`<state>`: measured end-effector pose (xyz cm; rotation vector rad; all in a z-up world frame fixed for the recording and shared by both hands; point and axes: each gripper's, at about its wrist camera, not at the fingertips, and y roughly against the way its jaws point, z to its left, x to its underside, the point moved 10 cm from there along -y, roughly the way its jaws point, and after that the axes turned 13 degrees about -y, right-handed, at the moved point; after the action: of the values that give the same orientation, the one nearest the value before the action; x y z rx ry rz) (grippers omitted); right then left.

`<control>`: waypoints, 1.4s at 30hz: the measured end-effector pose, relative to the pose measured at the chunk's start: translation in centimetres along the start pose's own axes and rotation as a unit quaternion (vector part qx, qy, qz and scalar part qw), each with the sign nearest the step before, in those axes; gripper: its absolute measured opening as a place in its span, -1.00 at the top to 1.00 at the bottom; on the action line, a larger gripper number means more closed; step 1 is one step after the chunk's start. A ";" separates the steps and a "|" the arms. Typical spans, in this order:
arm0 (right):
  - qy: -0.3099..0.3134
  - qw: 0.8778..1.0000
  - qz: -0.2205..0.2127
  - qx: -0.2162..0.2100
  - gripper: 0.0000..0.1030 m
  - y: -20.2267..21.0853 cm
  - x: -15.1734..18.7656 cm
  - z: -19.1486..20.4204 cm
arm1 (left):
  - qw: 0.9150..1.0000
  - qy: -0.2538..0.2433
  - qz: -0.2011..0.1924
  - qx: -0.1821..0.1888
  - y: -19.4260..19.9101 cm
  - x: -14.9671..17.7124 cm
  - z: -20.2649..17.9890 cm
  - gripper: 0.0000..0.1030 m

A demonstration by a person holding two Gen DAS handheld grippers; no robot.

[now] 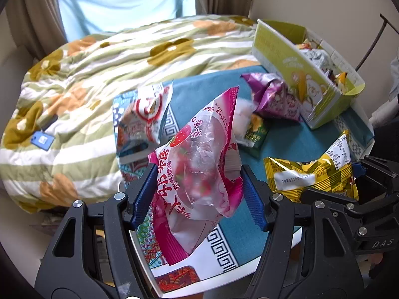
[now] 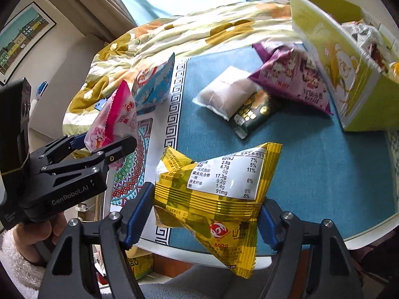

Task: Organize snacks
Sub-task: 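Carry both bags into the yellow box and open both tools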

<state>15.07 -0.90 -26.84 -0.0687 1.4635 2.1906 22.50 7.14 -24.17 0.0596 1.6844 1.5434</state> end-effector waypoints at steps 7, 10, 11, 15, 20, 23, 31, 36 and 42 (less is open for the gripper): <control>0.004 0.997 -0.081 -0.001 -0.38 6.8 -5.6 -1.7 | 0.998 0.004 -0.061 -0.002 3.8 -7.2 -2.7 -0.22; 0.008 0.995 -0.103 -0.006 -0.38 9.3 -7.9 -3.0 | 0.997 0.013 -0.079 -0.008 4.4 -10.3 -4.2 -0.22; 0.009 0.994 -0.109 -0.007 -0.38 10.0 -8.7 -3.6 | 0.996 0.017 -0.085 -0.012 4.5 -11.4 -4.8 -0.22; 0.025 0.991 -0.130 -0.024 -0.38 12.6 -12.0 -6.5 | 0.994 0.045 -0.094 -0.022 3.6 -15.6 -7.4 -0.22; 0.039 0.989 -0.139 -0.034 -0.38 15.8 -16.6 -11.6 | 0.993 0.066 -0.101 -0.019 2.2 -20.8 -12.4 -0.22; 0.047 0.987 -0.147 -0.034 -0.38 17.6 -19.7 -15.0 | 0.991 0.074 -0.110 -0.020 1.3 -23.8 -15.3 -0.22; 0.036 0.986 -0.155 -0.039 -0.38 20.0 -26.6 -21.7 | 0.993 0.065 -0.093 -0.027 -2.5 -29.8 -19.5 -0.22; 0.025 0.985 -0.168 -0.041 -0.38 20.2 -29.5 -23.5 | 0.996 0.046 -0.066 -0.025 -7.0 -33.0 -20.1 -0.22; 0.008 0.986 -0.165 -0.021 -0.38 18.4 -32.1 -25.6 | 0.999 0.037 -0.034 -0.021 -13.0 -35.8 -19.8 -0.33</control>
<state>29.34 -40.90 -12.01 -0.3214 1.3089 1.9544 40.51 -31.37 -18.26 -0.0766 1.6922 1.5458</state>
